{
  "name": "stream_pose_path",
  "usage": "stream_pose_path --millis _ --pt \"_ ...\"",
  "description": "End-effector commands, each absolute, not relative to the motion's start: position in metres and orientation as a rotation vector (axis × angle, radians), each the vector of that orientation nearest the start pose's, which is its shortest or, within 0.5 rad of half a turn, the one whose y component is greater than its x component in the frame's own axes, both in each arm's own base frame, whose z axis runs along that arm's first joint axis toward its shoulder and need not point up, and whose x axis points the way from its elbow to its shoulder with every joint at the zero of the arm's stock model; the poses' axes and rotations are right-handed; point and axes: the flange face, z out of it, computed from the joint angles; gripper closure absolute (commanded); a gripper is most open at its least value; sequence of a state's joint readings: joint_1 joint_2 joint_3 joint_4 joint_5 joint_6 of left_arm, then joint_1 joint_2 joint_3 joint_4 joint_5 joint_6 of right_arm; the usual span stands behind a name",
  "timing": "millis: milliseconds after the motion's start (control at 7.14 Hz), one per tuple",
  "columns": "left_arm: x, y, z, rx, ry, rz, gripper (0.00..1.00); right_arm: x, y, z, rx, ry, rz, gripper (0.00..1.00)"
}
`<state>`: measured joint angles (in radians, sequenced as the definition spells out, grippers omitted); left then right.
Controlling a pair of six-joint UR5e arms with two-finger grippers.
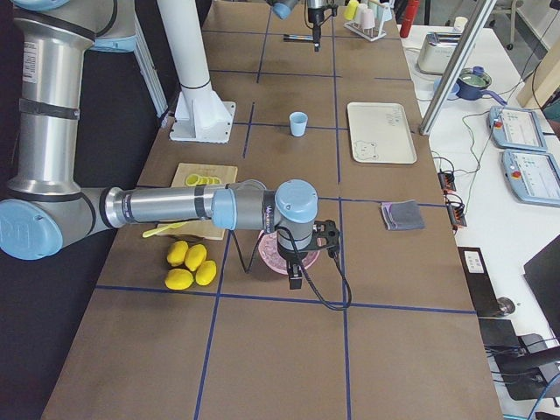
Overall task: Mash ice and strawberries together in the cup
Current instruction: 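Move the left gripper out of view and grasp the steel muddler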
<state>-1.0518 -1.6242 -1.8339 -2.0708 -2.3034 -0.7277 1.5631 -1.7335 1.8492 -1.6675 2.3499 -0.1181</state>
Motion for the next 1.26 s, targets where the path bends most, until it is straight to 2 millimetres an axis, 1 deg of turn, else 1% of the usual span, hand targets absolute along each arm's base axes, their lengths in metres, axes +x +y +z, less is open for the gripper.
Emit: stream_pose_path --millis 0,140,280,420,560,700,840,980,1120 --pt "0.116 -0.476 0.551 0.19 0.927 0.105 0.22 0.06 -0.422 0.605 0.062 -0.778 -0.127 0.0" --pt "0.109 -0.479 0.578 0.144 0.9 0.064 0.22 0.06 -0.422 0.605 0.062 -0.778 -0.127 0.0" --pt "0.107 -0.478 0.615 0.053 0.862 0.016 0.22 0.06 -0.422 0.605 0.062 -0.779 -0.127 0.0" --pt "0.105 -0.484 0.634 0.059 0.776 -0.011 0.22 0.06 -0.422 0.606 0.061 -0.781 -0.127 0.0" --pt "0.104 -0.487 0.65 0.039 0.754 -0.024 0.22 0.06 -0.422 0.605 0.061 -0.782 -0.126 0.0" --pt "0.11 -0.498 0.659 0.019 0.747 -0.033 0.22 0.06 -0.422 0.605 0.061 -0.782 -0.126 0.0" --pt "0.115 -0.505 0.664 -0.015 0.753 -0.031 0.22 0.059 -0.422 0.607 0.058 -0.782 -0.128 0.0" --pt "0.117 -0.505 0.669 -0.024 0.75 -0.019 0.22 0.059 -0.422 0.608 0.056 -0.784 -0.126 0.0" --pt "0.119 -0.501 0.685 -0.064 0.782 0.003 0.22 0.06 -0.421 0.608 0.056 -0.784 -0.125 0.0"
